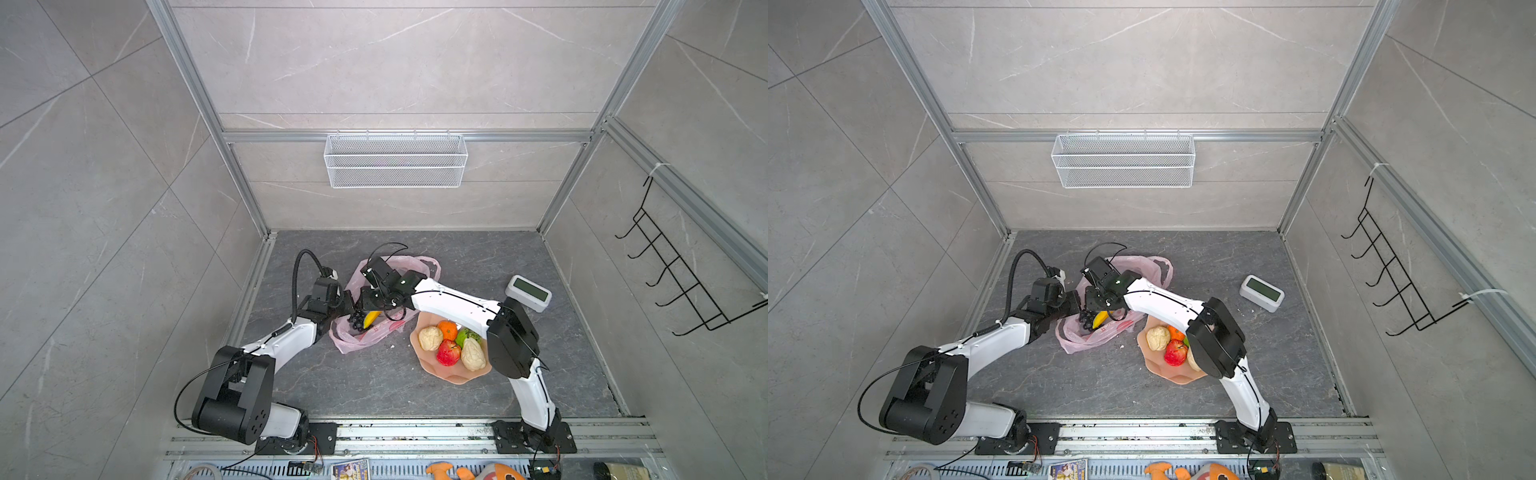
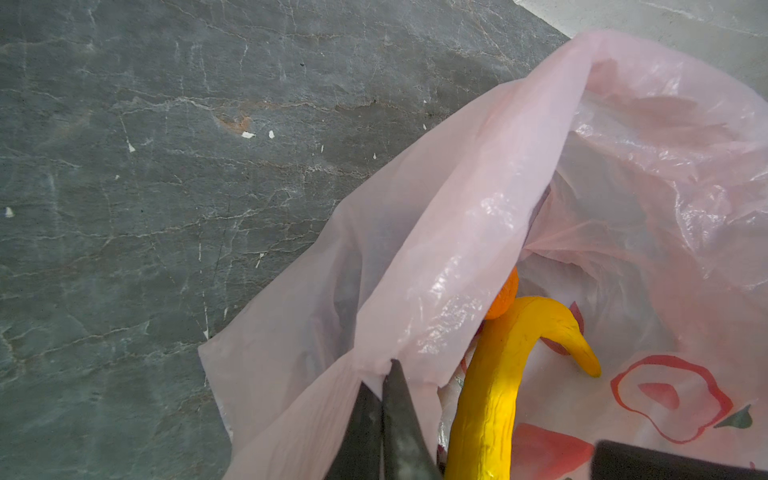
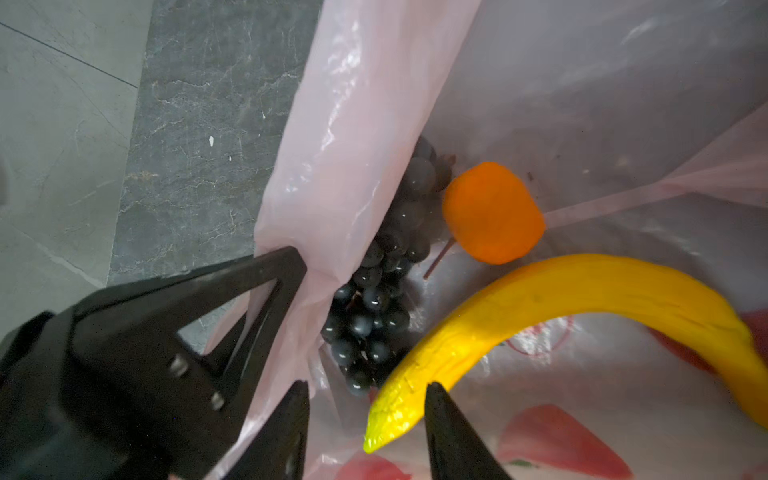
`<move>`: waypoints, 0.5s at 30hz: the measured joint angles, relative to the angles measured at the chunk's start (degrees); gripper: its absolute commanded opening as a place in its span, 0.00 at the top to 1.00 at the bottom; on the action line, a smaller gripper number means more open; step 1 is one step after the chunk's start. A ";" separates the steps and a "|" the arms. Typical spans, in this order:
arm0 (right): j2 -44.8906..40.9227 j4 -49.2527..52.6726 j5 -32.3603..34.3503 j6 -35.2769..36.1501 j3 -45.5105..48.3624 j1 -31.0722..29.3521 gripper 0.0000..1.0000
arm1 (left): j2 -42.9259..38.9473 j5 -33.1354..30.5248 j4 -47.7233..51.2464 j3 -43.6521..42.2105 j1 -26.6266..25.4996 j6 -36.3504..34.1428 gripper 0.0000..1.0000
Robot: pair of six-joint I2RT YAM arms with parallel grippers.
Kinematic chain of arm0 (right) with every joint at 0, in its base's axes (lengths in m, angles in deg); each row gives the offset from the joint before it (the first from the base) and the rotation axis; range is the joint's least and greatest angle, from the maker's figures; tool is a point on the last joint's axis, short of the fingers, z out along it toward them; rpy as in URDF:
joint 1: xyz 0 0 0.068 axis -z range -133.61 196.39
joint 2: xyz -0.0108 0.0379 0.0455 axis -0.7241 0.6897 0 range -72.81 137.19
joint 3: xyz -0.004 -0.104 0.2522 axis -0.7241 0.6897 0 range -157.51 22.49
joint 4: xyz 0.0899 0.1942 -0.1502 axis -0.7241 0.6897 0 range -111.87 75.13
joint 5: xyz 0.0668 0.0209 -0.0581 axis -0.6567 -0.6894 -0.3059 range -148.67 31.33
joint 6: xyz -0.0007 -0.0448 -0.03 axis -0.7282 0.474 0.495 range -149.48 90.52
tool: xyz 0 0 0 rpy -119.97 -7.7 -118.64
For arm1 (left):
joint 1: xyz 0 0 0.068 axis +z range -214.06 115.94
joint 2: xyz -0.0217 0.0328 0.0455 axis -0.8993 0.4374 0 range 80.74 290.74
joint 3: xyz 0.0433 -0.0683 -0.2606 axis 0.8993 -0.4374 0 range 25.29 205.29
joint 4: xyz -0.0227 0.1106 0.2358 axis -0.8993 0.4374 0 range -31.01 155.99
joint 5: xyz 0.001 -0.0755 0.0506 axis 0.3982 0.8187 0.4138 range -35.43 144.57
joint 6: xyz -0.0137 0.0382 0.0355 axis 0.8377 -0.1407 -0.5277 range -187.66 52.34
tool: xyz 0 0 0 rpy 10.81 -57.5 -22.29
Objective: Take the fake fruits out of the plastic bag
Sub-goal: 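Move the right gripper back into the bag beside the small orange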
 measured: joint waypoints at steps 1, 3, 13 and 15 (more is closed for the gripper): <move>1.05 0.33 -0.04 -1.07 -0.92 0.00 0.57 | 0.00 -0.02 0.00 0.00 0.00 0.00 1.00; 2.99 1.60 -0.15 -2.95 -2.84 0.00 0.59 | -0.02 -0.04 0.00 -0.04 0.00 0.02 1.00; 7.89 6.32 2.71 -7.17 -8.39 0.17 0.69 | -0.02 -0.04 -0.33 -0.04 0.00 0.00 1.00; 8.79 6.47 3.06 -7.17 -9.05 0.33 0.70 | -0.02 -0.04 -0.33 -0.04 0.00 0.00 1.00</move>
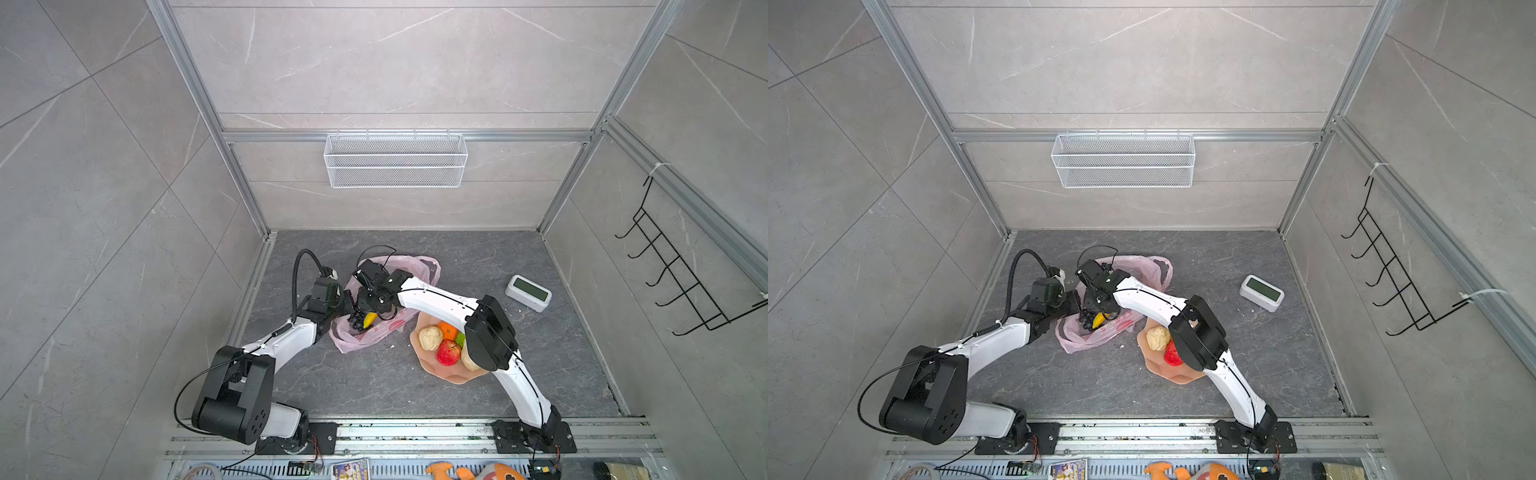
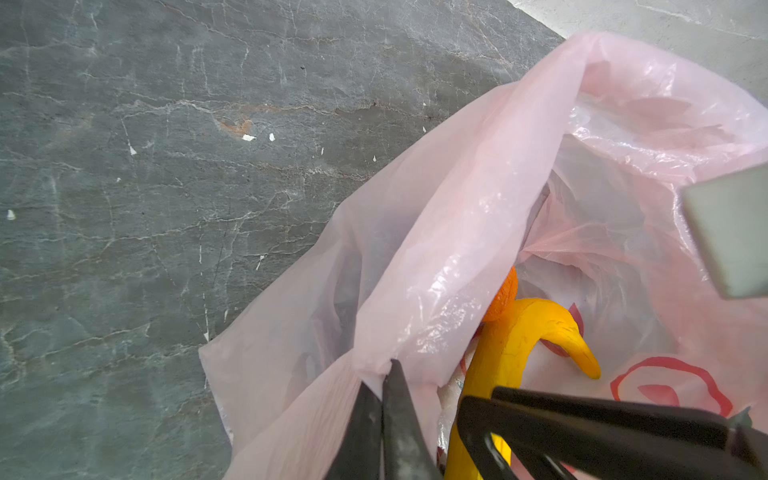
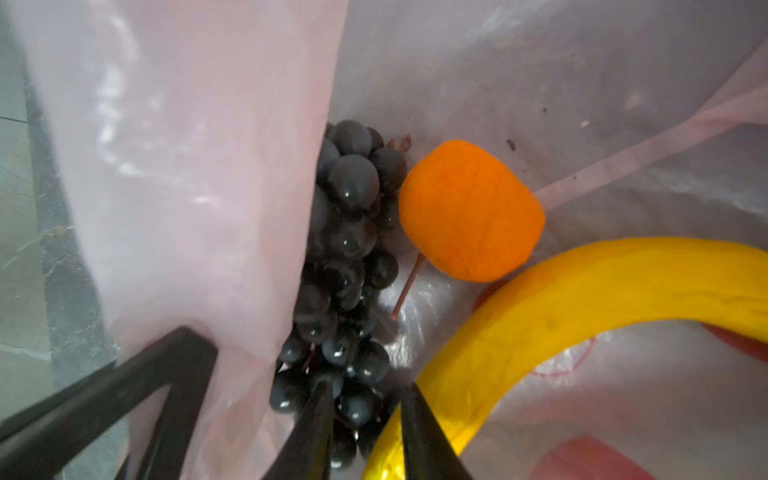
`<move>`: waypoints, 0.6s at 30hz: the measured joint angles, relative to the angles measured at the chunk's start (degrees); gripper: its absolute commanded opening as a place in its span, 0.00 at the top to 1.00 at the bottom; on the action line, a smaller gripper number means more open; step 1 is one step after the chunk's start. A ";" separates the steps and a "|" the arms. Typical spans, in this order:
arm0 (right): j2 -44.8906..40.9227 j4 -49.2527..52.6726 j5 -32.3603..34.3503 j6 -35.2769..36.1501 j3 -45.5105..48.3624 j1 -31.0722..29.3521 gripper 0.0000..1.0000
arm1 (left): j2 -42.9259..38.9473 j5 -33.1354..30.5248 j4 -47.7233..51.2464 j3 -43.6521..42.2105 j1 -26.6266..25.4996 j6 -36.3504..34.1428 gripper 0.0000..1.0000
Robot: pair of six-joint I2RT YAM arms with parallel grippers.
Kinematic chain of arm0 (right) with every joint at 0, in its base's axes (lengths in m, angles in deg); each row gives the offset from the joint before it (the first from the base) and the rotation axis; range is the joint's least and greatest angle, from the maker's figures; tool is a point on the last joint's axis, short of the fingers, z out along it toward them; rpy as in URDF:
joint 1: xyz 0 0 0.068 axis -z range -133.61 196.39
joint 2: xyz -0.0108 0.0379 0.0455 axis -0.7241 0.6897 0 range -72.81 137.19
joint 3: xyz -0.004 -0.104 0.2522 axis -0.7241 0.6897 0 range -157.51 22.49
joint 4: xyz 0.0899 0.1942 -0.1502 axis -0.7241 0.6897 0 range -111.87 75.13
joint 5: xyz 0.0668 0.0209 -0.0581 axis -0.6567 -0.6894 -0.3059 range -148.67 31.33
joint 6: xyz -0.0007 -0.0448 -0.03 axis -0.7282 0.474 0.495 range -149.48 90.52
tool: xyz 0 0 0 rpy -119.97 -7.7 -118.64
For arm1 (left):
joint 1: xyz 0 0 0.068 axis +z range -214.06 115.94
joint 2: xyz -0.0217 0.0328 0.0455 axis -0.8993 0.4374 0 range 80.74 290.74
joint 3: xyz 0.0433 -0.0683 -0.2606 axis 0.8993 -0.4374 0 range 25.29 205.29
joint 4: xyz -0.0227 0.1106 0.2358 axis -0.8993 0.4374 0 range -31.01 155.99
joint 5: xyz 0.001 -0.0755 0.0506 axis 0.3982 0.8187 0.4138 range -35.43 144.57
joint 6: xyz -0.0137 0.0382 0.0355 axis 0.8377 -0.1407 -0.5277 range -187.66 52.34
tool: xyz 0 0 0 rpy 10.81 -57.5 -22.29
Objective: Take the fake fruits out of the plastic bag
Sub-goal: 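Move the right gripper back into the bag beside the small orange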
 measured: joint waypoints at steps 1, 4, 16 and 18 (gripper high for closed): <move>0.22 0.13 0.09 0.00 -0.07 0.07 0.70 | 0.00 0.00 0.00 0.00 0.00 0.00 1.00; 0.98 0.87 0.35 0.02 -1.07 0.37 0.72 | 0.00 0.00 -0.02 0.00 0.00 0.00 1.00; 4.15 1.86 1.07 0.07 -4.68 1.51 0.73 | 0.00 0.00 -0.02 0.00 0.00 0.00 1.00; 4.57 2.16 1.05 0.07 -4.74 1.51 0.72 | 0.00 0.00 -0.02 0.00 0.00 0.00 1.00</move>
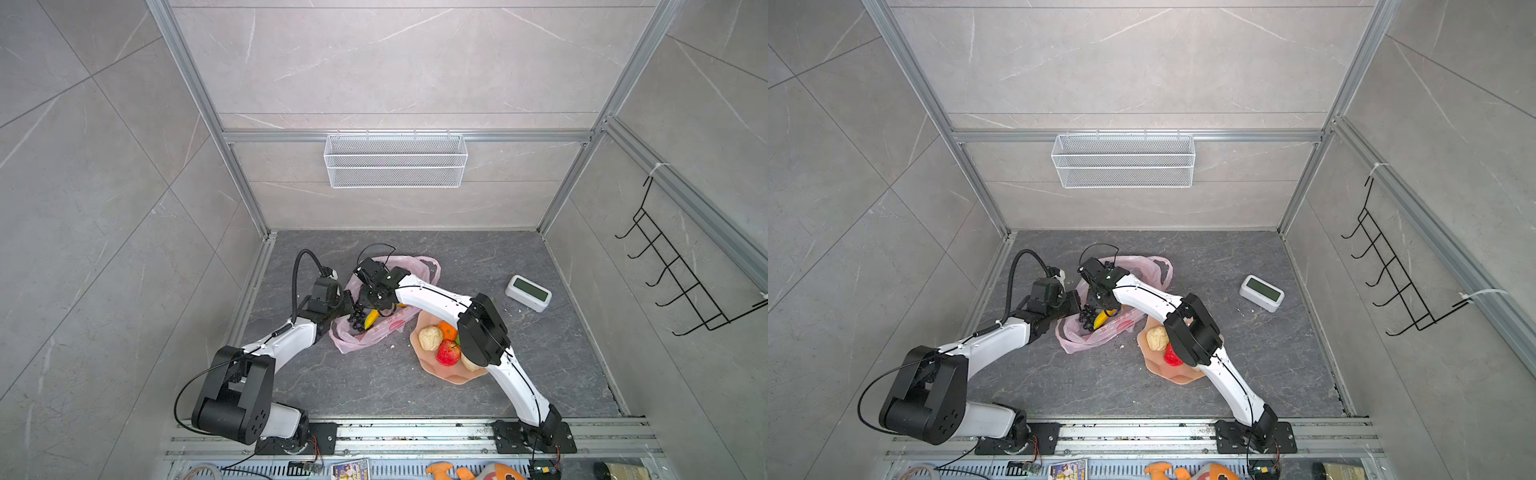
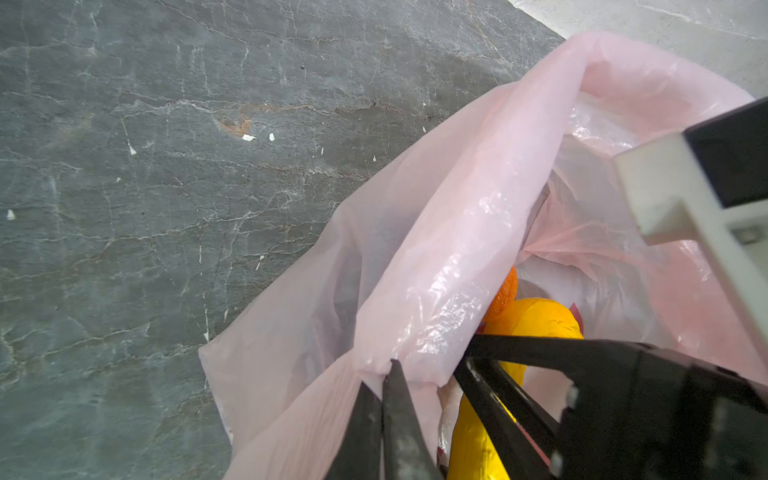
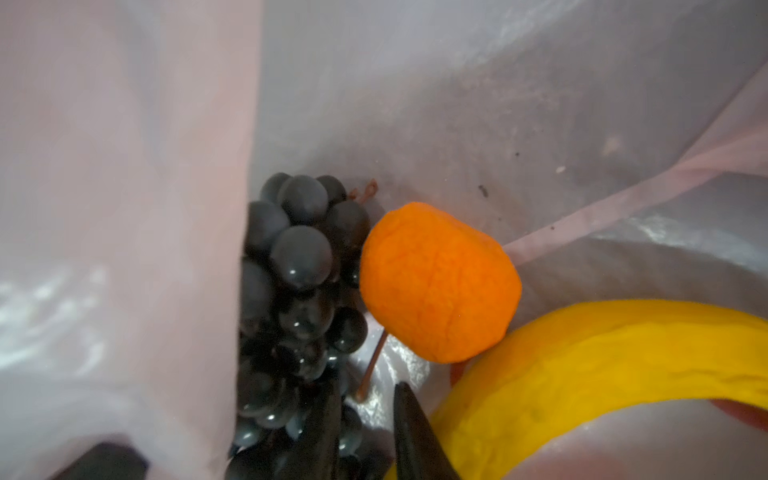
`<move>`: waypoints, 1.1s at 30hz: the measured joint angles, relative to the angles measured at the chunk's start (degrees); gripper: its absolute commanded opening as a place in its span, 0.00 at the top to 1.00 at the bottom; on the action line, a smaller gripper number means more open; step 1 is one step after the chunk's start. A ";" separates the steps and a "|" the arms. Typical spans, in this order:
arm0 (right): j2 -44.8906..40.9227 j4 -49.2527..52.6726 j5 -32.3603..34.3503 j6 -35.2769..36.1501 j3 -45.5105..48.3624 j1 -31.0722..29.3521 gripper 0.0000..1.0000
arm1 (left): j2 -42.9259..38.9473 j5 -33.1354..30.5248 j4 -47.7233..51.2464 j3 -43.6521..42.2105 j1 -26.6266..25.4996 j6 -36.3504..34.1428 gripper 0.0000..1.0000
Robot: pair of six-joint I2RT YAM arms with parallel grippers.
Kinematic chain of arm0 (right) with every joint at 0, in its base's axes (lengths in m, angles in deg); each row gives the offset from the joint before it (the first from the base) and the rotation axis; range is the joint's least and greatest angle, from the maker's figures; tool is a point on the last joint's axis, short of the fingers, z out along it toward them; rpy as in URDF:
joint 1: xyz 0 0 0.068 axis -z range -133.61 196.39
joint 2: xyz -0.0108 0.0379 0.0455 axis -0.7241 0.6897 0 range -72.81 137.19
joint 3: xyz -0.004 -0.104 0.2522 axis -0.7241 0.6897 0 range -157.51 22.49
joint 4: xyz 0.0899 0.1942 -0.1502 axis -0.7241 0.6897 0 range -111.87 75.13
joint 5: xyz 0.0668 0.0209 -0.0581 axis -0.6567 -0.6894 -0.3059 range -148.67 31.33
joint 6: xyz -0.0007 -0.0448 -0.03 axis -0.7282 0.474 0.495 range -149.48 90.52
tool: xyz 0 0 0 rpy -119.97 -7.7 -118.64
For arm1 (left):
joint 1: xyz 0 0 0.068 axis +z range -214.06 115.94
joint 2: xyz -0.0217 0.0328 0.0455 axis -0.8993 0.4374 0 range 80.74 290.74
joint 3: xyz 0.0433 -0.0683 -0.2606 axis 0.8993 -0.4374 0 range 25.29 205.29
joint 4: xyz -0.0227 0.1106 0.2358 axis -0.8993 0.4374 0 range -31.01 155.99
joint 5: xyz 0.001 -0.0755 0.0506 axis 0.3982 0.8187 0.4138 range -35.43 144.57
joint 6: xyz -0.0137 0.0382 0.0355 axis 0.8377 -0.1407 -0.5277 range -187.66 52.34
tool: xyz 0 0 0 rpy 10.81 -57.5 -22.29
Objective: Take the fake fruits out of the plastic bag
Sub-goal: 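Move the right gripper back into the bag beside the small orange, then close the right gripper on the small orange beside the grapes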
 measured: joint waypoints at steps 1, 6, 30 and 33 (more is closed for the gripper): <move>0.15 0.22 -0.02 0.00 -0.11 0.00 0.72 | 0.00 0.00 0.00 0.00 0.00 0.00 1.00; 1.11 0.85 0.00 0.00 -1.25 0.00 0.71 | 0.00 -0.02 0.00 0.00 0.00 0.00 1.00; 3.69 2.38 1.53 0.79 -3.96 0.28 0.98 | 0.00 0.00 0.00 0.00 0.00 0.00 1.00; 2.82 2.43 2.56 1.40 -2.73 0.28 1.00 | 0.00 -0.02 0.02 0.00 0.00 0.00 1.00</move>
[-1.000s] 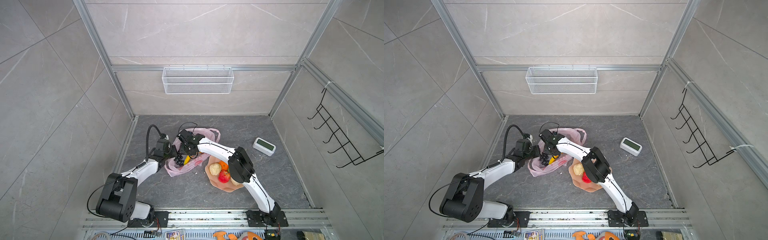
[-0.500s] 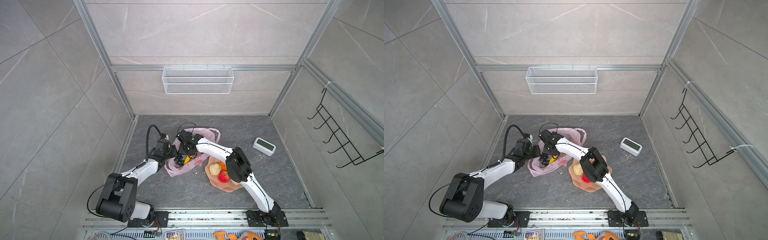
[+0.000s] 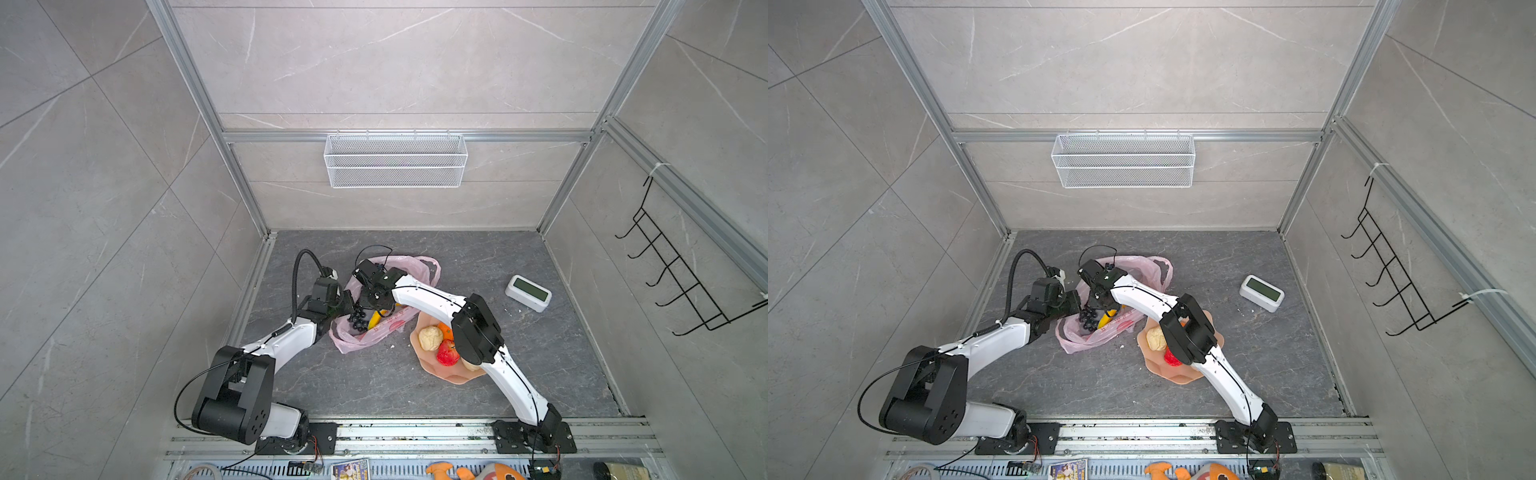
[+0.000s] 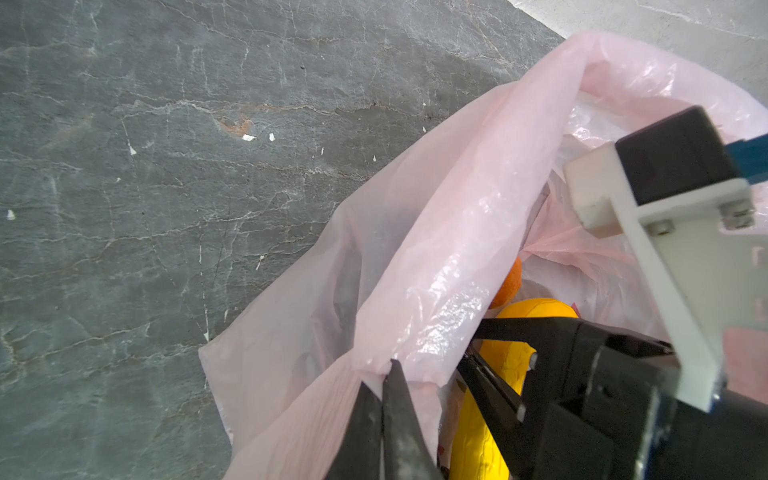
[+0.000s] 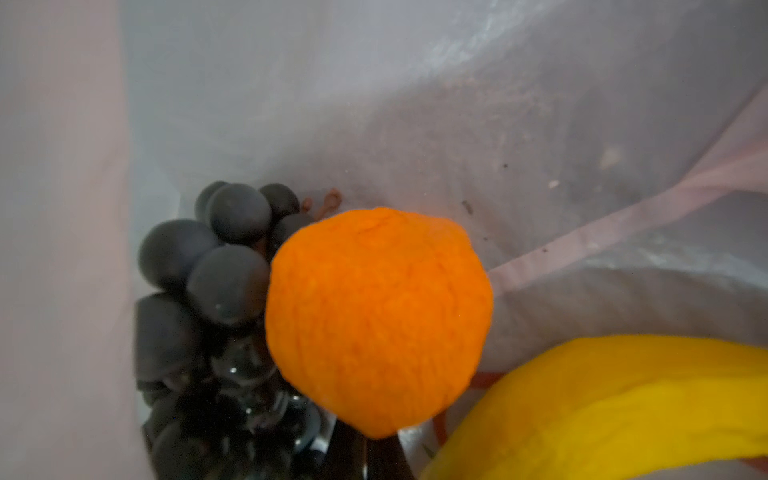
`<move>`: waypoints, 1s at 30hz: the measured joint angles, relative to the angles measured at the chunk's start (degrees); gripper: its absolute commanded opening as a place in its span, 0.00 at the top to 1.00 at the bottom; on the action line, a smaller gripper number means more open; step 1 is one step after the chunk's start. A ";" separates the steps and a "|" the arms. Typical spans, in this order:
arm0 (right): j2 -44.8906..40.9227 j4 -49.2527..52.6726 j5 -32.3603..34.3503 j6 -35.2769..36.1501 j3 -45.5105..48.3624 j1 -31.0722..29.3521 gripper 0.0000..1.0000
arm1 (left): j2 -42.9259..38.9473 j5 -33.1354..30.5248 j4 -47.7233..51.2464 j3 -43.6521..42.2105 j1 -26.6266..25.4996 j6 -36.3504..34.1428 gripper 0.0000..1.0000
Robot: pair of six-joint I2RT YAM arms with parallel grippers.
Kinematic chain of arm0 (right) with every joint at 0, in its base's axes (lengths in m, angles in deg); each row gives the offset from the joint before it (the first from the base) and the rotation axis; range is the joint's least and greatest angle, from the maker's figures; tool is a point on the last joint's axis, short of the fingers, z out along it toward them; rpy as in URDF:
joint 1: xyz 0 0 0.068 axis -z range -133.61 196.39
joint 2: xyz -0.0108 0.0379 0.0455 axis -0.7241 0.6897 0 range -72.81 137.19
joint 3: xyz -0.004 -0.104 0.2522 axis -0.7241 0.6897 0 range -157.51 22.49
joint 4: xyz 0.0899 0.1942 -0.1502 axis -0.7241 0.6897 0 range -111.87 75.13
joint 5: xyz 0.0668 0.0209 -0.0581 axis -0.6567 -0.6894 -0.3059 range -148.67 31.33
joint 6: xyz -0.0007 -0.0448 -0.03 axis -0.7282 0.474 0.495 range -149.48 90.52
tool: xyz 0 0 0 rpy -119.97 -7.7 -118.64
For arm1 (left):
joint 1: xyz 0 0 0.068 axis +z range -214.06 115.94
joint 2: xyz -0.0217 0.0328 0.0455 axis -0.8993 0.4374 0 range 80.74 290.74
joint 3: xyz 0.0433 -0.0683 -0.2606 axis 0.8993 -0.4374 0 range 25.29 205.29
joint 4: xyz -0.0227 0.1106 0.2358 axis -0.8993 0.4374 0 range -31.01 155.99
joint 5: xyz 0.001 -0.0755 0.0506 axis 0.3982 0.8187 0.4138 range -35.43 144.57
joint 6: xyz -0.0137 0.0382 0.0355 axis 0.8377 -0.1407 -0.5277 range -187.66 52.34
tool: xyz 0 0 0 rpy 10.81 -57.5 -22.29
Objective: Take the fake fruits out of the plastic bag
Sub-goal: 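Close the right gripper on the small orange beside the grapes, then lift the small orange out and lower it over the peach bowl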
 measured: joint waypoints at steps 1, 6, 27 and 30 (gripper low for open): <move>-0.50 0.11 0.39 0.33 0.68 0.00 1.00 | 0.00 0.00 -0.02 0.00 0.00 0.00 1.00; -5.35 1.05 2.49 2.75 5.51 0.00 1.00 | 0.00 -0.02 0.00 0.00 0.00 -0.02 1.00; -35.85 23.19 4.48 23.56 25.38 0.00 1.00 | 0.00 -0.28 0.00 0.00 0.00 -0.04 1.00; -39.06 26.93 4.57 24.76 27.63 0.00 1.00 | 0.00 -0.31 0.00 0.00 0.00 -0.04 1.00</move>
